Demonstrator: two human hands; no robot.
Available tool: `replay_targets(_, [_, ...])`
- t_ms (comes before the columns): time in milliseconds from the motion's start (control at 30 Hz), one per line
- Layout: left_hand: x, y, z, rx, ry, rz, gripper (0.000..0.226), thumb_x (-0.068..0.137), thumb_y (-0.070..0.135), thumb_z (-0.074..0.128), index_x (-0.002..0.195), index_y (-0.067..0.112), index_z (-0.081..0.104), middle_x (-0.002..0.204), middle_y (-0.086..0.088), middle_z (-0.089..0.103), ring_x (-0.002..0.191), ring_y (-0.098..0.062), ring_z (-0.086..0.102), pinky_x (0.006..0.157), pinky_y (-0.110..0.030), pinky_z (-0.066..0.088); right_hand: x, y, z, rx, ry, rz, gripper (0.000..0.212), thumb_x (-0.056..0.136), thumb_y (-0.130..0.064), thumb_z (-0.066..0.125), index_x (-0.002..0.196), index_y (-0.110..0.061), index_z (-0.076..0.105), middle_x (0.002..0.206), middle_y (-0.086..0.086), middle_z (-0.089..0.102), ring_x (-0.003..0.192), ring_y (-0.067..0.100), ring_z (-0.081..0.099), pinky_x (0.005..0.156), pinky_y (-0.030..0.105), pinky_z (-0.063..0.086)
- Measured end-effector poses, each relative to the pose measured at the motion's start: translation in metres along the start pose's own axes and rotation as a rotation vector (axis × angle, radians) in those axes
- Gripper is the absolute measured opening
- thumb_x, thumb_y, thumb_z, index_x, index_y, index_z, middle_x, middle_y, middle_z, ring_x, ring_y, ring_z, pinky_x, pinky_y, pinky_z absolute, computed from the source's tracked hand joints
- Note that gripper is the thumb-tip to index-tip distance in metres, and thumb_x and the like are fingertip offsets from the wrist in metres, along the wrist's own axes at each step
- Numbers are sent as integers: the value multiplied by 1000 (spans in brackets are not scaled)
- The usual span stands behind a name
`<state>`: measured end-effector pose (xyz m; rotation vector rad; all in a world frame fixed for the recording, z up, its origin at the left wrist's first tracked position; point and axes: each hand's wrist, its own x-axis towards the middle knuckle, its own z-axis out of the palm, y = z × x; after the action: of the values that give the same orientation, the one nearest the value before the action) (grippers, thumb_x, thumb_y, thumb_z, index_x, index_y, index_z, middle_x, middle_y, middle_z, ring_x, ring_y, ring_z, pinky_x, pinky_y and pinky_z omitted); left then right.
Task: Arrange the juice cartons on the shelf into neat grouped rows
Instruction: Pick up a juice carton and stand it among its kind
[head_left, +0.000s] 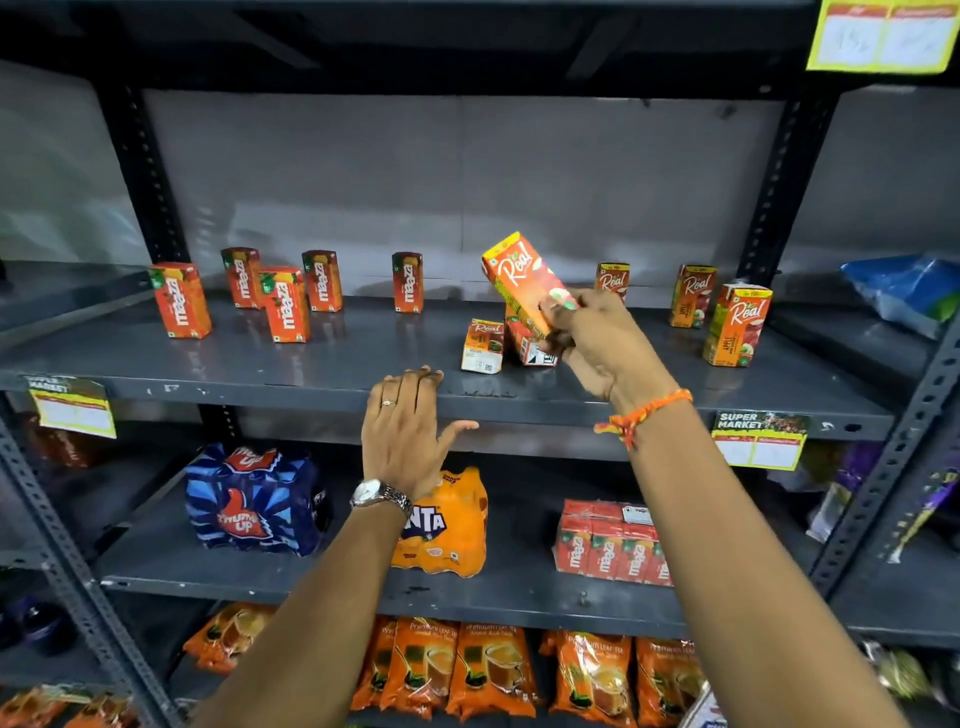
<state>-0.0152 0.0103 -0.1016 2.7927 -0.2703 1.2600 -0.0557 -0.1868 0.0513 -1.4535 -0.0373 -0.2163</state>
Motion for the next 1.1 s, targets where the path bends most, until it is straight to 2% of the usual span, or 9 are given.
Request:
replay_targets(67, [0,-1,2,10,4,3,75,88,75,38,127,13,54,126,-6,61,115,-28,56,105,-42,37,-19,-2,-2,91,-26,-31,24,97,-3,52,120,1,52,103,13,63,83,21,60,67,30,52])
replay_targets(233, [1,-1,4,2,33,8,76,88,75,34,126,13,55,126,-7,62,116,-28,57,106,-42,36,-68,-12,-8,176,-12,-149,32,95,-9,56,125,-4,49,119,12,64,97,23,64,77,33,56])
replay_targets(367, [0,-1,5,-36,56,-4,79,88,75,29,126,12,57,126,-8,63,116,-29,57,106,-43,36,-102,-15,-13,216,-1,-209,37,92,-12,60,127,-6,51,121,10,66,96,19,68,77,33,56])
replay_targets(533, [0,0,7,-42,45,-16,77,87,74,33,126,12,57,127,-8,64,117,-29,58,107,-43,36,-134,-14,-15,322,-19,-226,57,75,-22,65,127,-3,51,118,13,67,93,21,68,77,33,59])
replay_targets(700, [0,0,6,-48,43,-20,77,87,73,34,126,12,57,127,-8,64,119,-29,57,109,-44,36,-126,-14,-22,384,-25,-182,43,87,-11,60,127,1,50,123,15,65,100,26,70,85,41,60])
replay_targets(833, [0,0,5,-69,59,-18,76,86,73,37,125,11,58,125,-9,64,117,-30,58,108,-44,36,-95,-13,-42,192,100,-177,28,93,-5,58,121,-2,55,113,8,67,100,21,67,83,31,59])
replay_targets(967, [-1,0,3,-75,65,-25,74,86,71,40,125,11,57,122,-9,65,115,-30,58,107,-44,38,-40,-2,-63,-70,278,-152,28,90,-7,65,117,-3,60,103,4,67,81,4,60,63,9,43])
replay_targets(1033, [-1,1,2,-69,58,-23,73,86,71,38,125,12,56,122,-9,65,115,-30,58,106,-45,39,-10,7,-71,-153,342,-101,33,88,-6,68,119,1,60,105,6,66,84,8,60,62,11,41])
replay_targets(1100, [-1,1,1,-64,45,-22,75,87,72,35,125,12,57,124,-8,64,117,-29,58,107,-45,38,17,15,-79,-257,379,-71,32,86,-8,70,116,0,63,103,6,66,93,16,63,71,19,45])
